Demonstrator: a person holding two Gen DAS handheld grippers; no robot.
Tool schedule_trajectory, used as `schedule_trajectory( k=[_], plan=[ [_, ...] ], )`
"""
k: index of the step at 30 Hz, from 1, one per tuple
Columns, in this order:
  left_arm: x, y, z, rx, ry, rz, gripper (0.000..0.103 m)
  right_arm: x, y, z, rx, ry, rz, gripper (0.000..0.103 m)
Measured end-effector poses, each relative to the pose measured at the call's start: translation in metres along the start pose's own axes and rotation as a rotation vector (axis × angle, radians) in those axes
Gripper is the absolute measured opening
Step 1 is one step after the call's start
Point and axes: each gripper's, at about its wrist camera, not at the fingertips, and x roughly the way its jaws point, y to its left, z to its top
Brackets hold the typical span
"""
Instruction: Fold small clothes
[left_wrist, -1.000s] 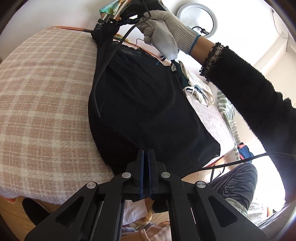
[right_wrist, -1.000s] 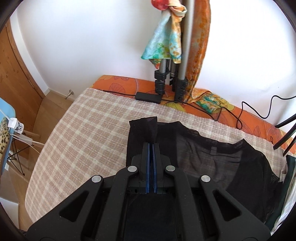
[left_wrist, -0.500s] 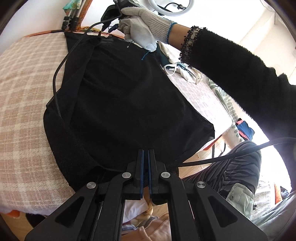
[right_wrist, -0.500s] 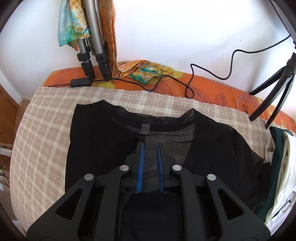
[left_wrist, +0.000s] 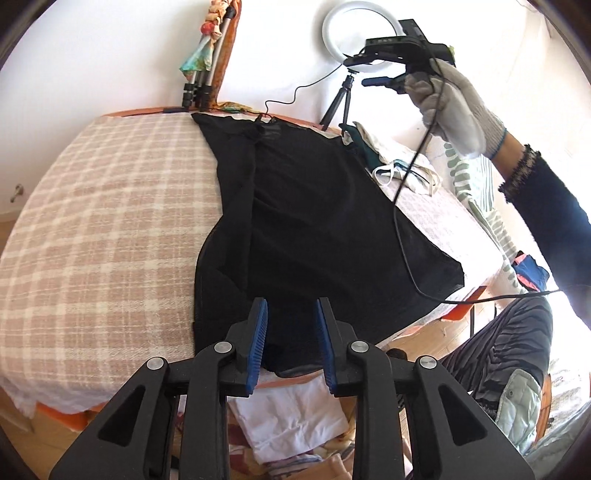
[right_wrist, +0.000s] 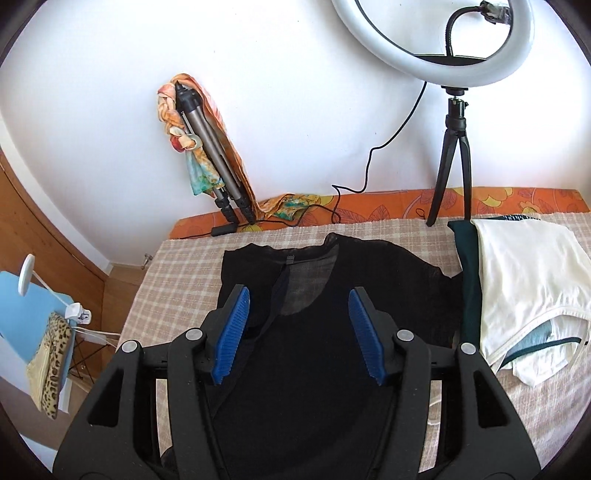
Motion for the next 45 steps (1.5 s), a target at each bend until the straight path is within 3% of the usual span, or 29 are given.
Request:
schedule_trajectory(
  k=[3,5,8,11,13,14,17,18,20,25,29,34,37,39,41,43,45],
  plan=[
    [0.002,-0.007,-0.008,0.032,-0.019,0.107,0.031,-0.027,0.007,-0.042,-0.035,0.006,0.031,0.059],
    [-0.002,-0.003,-0.013,0.036,-0.042,0.185,0.065,-0.037,0.012,-0.073,-0.060,0.024,0.041,0.059],
    [-0.001,0.014,-0.013,0.022,-0.060,0.283,0.068,-0.044,0.012,-0.115,-0.072,0.055,0.072,0.059],
    [0.004,0.031,-0.012,0.000,-0.041,0.326,0.067,-0.042,0.008,-0.142,-0.055,0.078,0.102,0.059],
    [0.009,0.042,-0.014,-0.048,-0.016,0.290,0.060,-0.039,0.005,-0.151,-0.037,0.091,0.108,0.059],
    [0.012,0.047,-0.016,-0.079,-0.001,0.265,0.047,-0.039,0.005,-0.153,-0.036,0.095,0.108,0.059],
    [0.020,0.056,-0.023,-0.146,0.024,0.195,0.027,-0.041,0.007,-0.155,-0.053,0.084,0.099,0.059],
    [0.020,0.057,-0.025,-0.151,0.013,0.186,0.025,-0.042,0.007,-0.155,-0.054,0.079,0.099,0.059],
    [0.019,0.055,-0.025,-0.156,0.012,0.163,0.005,-0.042,0.009,-0.155,-0.053,0.076,0.103,0.059],
    [0.005,0.037,-0.019,-0.119,-0.060,0.144,0.004,-0.035,0.014,-0.159,-0.078,0.085,0.073,0.059],
    [-0.002,-0.005,-0.013,0.015,-0.092,0.102,0.004,-0.019,0.016,-0.165,-0.087,0.132,0.081,0.059],
    [0.024,-0.057,-0.018,0.197,-0.017,0.041,0.004,0.004,0.012,-0.162,-0.047,0.182,0.121,0.059],
    [0.044,-0.065,-0.021,0.201,0.033,-0.006,0.004,0.015,0.007,-0.156,-0.006,0.203,0.159,0.059],
    [0.052,-0.070,-0.023,0.235,0.049,0.013,0.004,0.022,0.007,-0.153,0.014,0.213,0.182,0.059],
    [0.057,-0.073,-0.024,0.259,0.082,0.015,0.009,0.028,0.011,-0.152,0.007,0.223,0.189,0.059],
    [0.051,-0.075,-0.024,0.247,0.088,-0.028,0.011,0.033,0.018,-0.152,-0.016,0.230,0.189,0.059],
    [0.037,-0.075,-0.026,0.241,0.068,-0.045,0.024,0.036,0.023,-0.153,-0.032,0.244,0.197,0.059]
  ],
)
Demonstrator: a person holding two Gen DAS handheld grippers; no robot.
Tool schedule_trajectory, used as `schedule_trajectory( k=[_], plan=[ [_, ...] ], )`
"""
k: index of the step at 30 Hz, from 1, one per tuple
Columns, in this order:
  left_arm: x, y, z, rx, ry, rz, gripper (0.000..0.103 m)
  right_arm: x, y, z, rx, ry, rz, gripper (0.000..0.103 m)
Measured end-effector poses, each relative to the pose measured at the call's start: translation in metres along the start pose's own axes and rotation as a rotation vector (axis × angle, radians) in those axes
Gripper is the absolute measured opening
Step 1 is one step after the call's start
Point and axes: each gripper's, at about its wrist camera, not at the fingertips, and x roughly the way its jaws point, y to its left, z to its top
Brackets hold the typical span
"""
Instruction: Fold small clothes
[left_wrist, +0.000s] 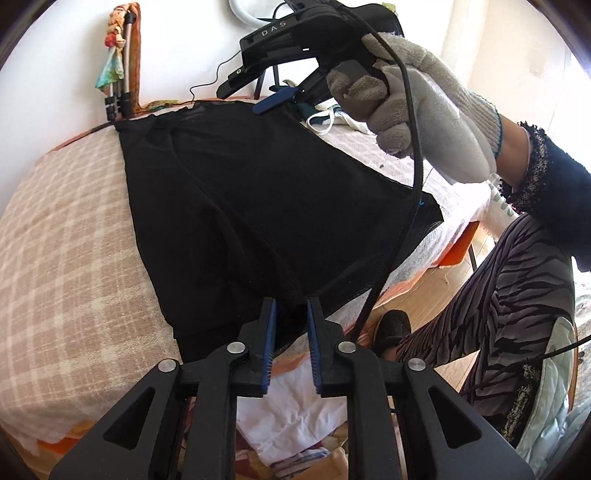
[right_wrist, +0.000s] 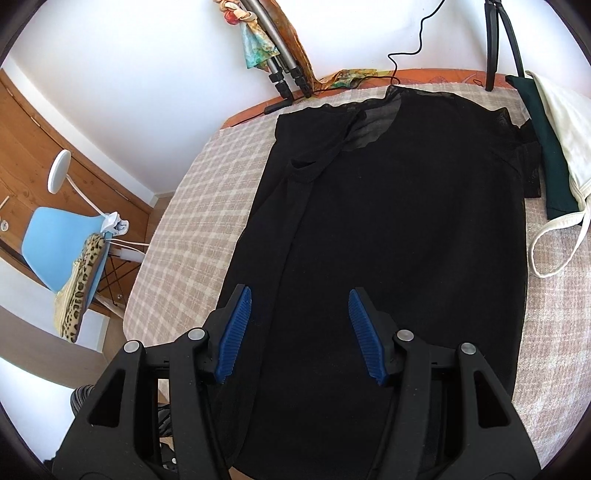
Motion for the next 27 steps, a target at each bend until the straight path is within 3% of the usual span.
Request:
schedule_trajectory(
  k=[2,6,10,13,19,22,24,27],
  plan=[
    [-0.018,0.001,-0.004,-0.008,-0.042,0.000,0.041,0.004,0.004,-0.003,-0.016,0.017,0.009,0.059],
    [-0.041,0.025,-0.012,-0.089,-0.075,0.034,0.041,0.010,0.017,-0.019,-0.060,0.068,0.037,0.059],
    [-0.033,0.057,-0.020,-0.208,-0.024,0.073,0.040,0.019,0.033,-0.044,-0.130,0.131,0.034,0.055],
    [-0.019,0.069,-0.023,-0.280,0.010,0.013,0.038,0.027,0.044,-0.064,-0.155,0.199,0.078,0.050],
    [0.000,0.066,-0.024,-0.300,0.050,-0.068,0.015,0.034,0.055,-0.110,-0.172,0.296,0.099,0.049],
    [0.002,0.070,-0.023,-0.330,0.047,-0.101,0.006,0.028,0.060,-0.127,-0.186,0.285,0.079,0.049],
    [0.001,0.071,-0.023,-0.340,0.043,-0.108,0.005,0.021,0.070,-0.136,-0.243,0.249,0.037,0.049],
    [0.000,0.068,-0.020,-0.318,0.035,-0.095,0.004,0.014,0.083,-0.146,-0.276,0.240,0.065,0.047]
  ],
)
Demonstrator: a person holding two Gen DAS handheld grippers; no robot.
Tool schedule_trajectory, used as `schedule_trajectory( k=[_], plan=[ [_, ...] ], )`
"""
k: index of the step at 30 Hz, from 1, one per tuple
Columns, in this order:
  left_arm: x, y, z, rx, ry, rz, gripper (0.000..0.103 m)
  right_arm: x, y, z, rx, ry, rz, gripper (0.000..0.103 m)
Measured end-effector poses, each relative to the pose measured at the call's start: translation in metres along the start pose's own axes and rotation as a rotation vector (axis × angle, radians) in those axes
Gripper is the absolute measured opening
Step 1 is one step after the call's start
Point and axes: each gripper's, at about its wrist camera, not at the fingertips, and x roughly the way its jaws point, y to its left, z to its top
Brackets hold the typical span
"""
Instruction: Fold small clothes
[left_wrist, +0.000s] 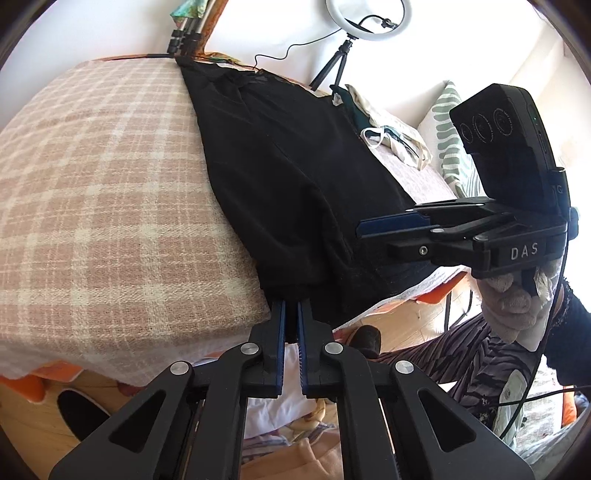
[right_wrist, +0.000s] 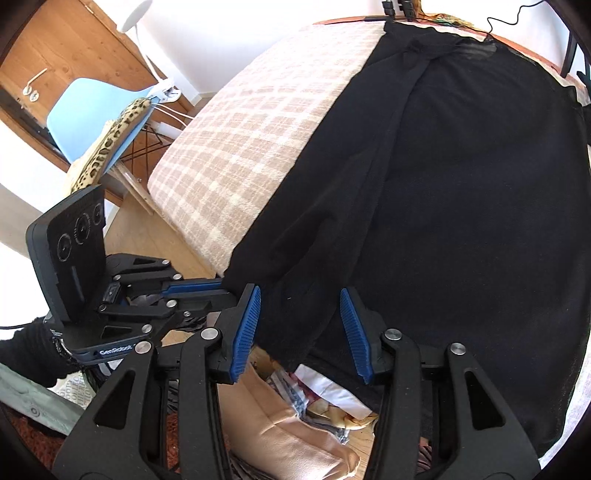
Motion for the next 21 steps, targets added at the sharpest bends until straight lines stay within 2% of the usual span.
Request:
schedule_trajectory(
  k=[3,4,5,8,13,15,17,18,20,21],
  plan=[
    [0.002,-0.002,0.001,0.013,-0.002,0.008,0.004,0.007,0.010,-0.002,-0.043,0.020,-0.045,0.036],
    [0.003,-0.002,0.001,0.014,-0.003,0.009,0.004,0.011,0.011,-0.002,-0.058,0.037,-0.064,0.029],
    [0.002,-0.002,0.000,0.014,-0.004,0.009,0.004,0.015,0.011,-0.002,-0.065,0.051,-0.077,0.016],
    [-0.001,0.000,0.003,-0.001,-0.016,0.009,0.004,0.018,0.004,-0.003,-0.038,0.059,-0.101,0.004],
    [-0.019,0.000,0.004,-0.012,-0.058,0.001,0.004,-0.011,-0.023,-0.010,0.084,-0.010,-0.038,0.003],
    [-0.020,-0.001,0.004,-0.004,-0.059,-0.008,0.004,-0.013,-0.032,-0.015,0.118,-0.001,-0.021,0.003],
    [-0.016,-0.004,0.004,0.018,-0.049,-0.009,0.004,-0.011,-0.038,-0.019,0.164,0.009,0.040,0.003],
    [-0.014,-0.006,0.004,0.026,-0.047,-0.002,0.004,-0.010,-0.038,-0.018,0.184,0.008,0.061,0.005],
    [-0.009,-0.007,0.005,0.025,-0.039,-0.003,0.004,-0.007,-0.029,-0.019,0.163,0.009,0.069,0.016],
    [-0.009,-0.006,0.003,0.022,-0.040,-0.004,0.004,-0.006,-0.022,-0.019,0.136,0.003,0.063,0.017]
  ],
)
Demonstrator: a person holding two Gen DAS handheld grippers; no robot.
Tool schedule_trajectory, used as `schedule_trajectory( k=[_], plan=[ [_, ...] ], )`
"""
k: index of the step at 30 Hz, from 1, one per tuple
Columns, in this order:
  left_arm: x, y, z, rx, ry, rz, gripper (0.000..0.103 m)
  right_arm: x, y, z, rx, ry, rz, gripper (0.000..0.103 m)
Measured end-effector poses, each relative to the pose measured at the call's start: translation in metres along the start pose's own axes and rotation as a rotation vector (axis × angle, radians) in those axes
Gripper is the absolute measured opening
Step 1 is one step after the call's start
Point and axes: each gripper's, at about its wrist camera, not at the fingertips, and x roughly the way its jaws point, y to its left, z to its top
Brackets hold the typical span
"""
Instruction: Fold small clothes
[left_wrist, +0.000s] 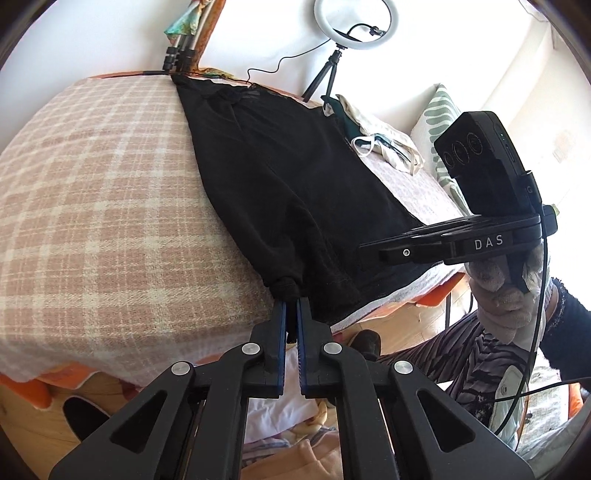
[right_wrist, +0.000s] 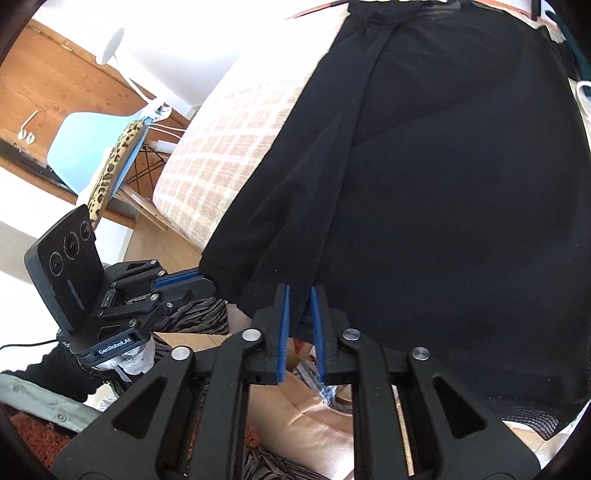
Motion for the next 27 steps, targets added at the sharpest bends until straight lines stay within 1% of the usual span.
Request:
schedule_trajectory(
  k=[3,6,10,11,12,13,14,16,18,19,21,22,23,24,26,27],
  plan=[
    [0.001,0.001,-0.001,0.000,0.002,0.005,0.004,0.005,0.021,-0.002,-0.090,0.003,-0.041,0.017],
    [0.001,0.002,-0.002,-0.002,0.004,0.010,0.004,0.014,0.030,-0.001,-0.138,0.031,-0.059,0.017],
    [0.001,0.002,-0.003,0.001,0.004,0.016,0.004,0.036,0.044,0.002,-0.192,0.066,-0.168,0.017],
    [0.001,0.002,-0.004,-0.001,0.003,0.016,0.004,0.037,0.046,0.001,-0.203,0.061,-0.177,0.016],
    [0.001,0.002,-0.004,-0.001,0.003,0.018,0.004,0.037,0.047,0.002,-0.211,0.058,-0.186,0.013],
    [0.000,0.003,-0.005,0.000,0.002,0.022,0.004,0.034,0.048,0.002,-0.214,0.045,-0.198,0.004],
    [0.000,0.003,-0.005,0.001,0.000,0.024,0.004,0.032,0.048,0.002,-0.213,0.035,-0.207,0.003],
    [-0.002,0.004,-0.005,-0.002,-0.003,0.021,0.004,0.023,0.041,0.002,-0.194,0.009,-0.214,0.003],
    [-0.001,0.003,-0.005,0.001,-0.004,0.020,0.004,0.013,0.041,0.001,-0.191,-0.022,-0.166,0.003],
    [-0.001,0.003,-0.005,0.001,-0.004,0.018,0.004,0.007,0.038,-0.002,-0.199,-0.023,-0.152,0.003],
    [0.001,0.003,-0.004,0.000,-0.002,0.014,0.004,0.004,0.043,-0.004,-0.227,-0.029,-0.156,0.018],
    [0.002,0.003,-0.003,0.002,0.000,0.014,0.004,0.003,0.043,-0.006,-0.244,-0.034,-0.174,0.035],
    [0.002,0.002,-0.003,0.004,0.001,0.014,0.004,0.003,0.044,-0.008,-0.262,-0.039,-0.209,0.040],
    [0.003,0.002,-0.003,0.005,0.002,0.014,0.004,0.006,0.046,-0.010,-0.282,-0.035,-0.234,0.040],
    [0.002,0.001,-0.003,0.007,0.000,0.013,0.004,0.015,0.045,-0.008,-0.297,-0.010,-0.248,0.040],
    [0.002,0.000,-0.003,0.007,0.000,0.014,0.004,0.019,0.045,-0.008,-0.301,0.001,-0.251,0.039]
  ],
)
